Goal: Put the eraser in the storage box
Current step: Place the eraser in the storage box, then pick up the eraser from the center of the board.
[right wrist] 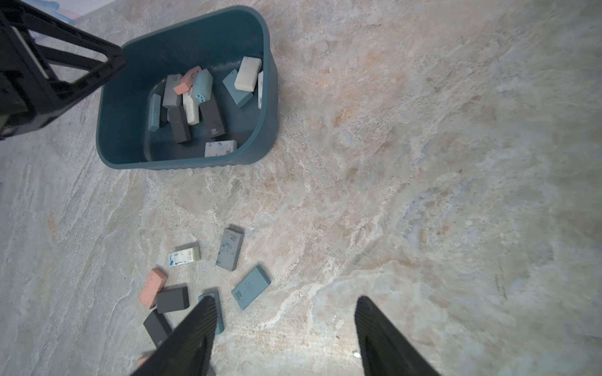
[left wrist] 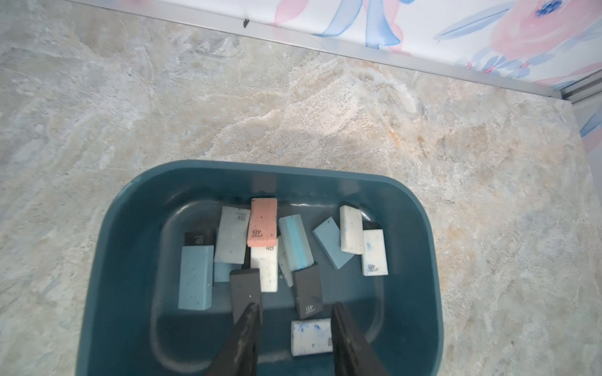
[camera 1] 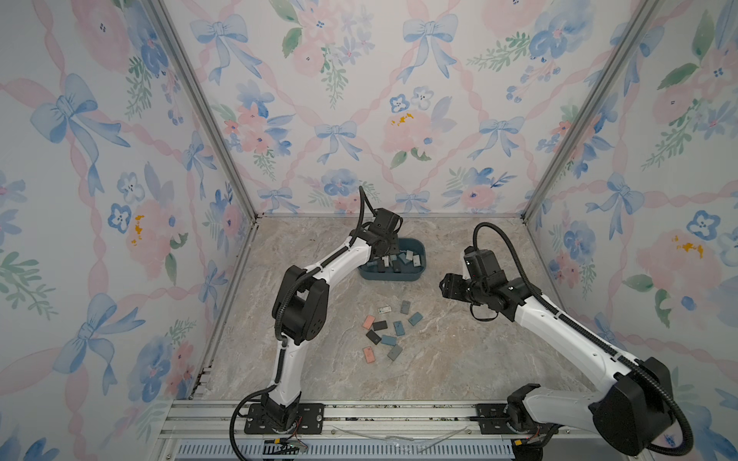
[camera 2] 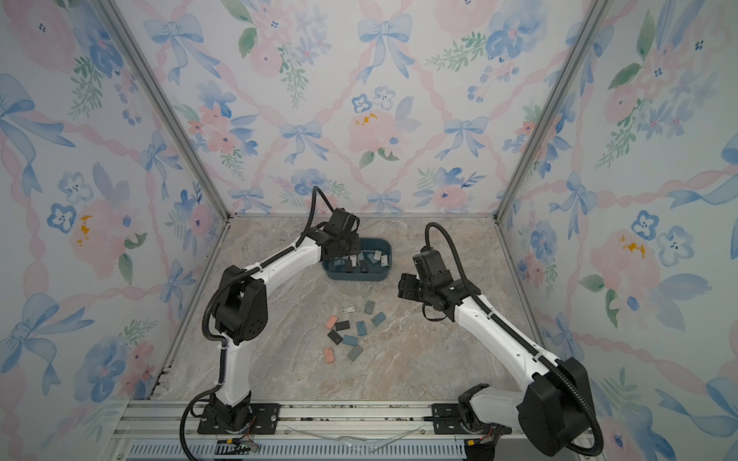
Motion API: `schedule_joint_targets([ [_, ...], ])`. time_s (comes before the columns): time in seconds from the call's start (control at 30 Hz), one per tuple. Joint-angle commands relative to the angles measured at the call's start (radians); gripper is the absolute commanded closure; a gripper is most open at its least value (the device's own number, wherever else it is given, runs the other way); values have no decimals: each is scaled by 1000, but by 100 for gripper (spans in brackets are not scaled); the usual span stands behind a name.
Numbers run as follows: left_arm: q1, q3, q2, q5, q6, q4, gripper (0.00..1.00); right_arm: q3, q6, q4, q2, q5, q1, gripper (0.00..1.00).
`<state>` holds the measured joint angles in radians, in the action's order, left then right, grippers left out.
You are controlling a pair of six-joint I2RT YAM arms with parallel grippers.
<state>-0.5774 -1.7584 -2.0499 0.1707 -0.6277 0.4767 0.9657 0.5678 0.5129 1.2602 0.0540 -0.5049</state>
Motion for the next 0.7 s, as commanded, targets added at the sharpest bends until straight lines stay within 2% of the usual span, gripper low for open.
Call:
schedule_joint_targets([
  [0.0, -21, 68, 101, 78, 22, -7, 61, -22, 50, 20, -4, 53, -52, 31],
  [0.1, -38, 184, 210, 118, 19, -73, 61, -39, 96, 20, -2, 92, -106, 31],
  [0.33, -39, 508, 495, 124, 1, -293, 60, -77, 186, 15, 21, 138, -202, 31],
  [0.53, -39, 721, 713, 122, 5, -426, 58, -63, 232, 16, 67, 176, -283, 31],
  [0.67, -39, 808, 821, 119, 28, -476, 57, -48, 252, 13, 109, 189, -319, 31],
])
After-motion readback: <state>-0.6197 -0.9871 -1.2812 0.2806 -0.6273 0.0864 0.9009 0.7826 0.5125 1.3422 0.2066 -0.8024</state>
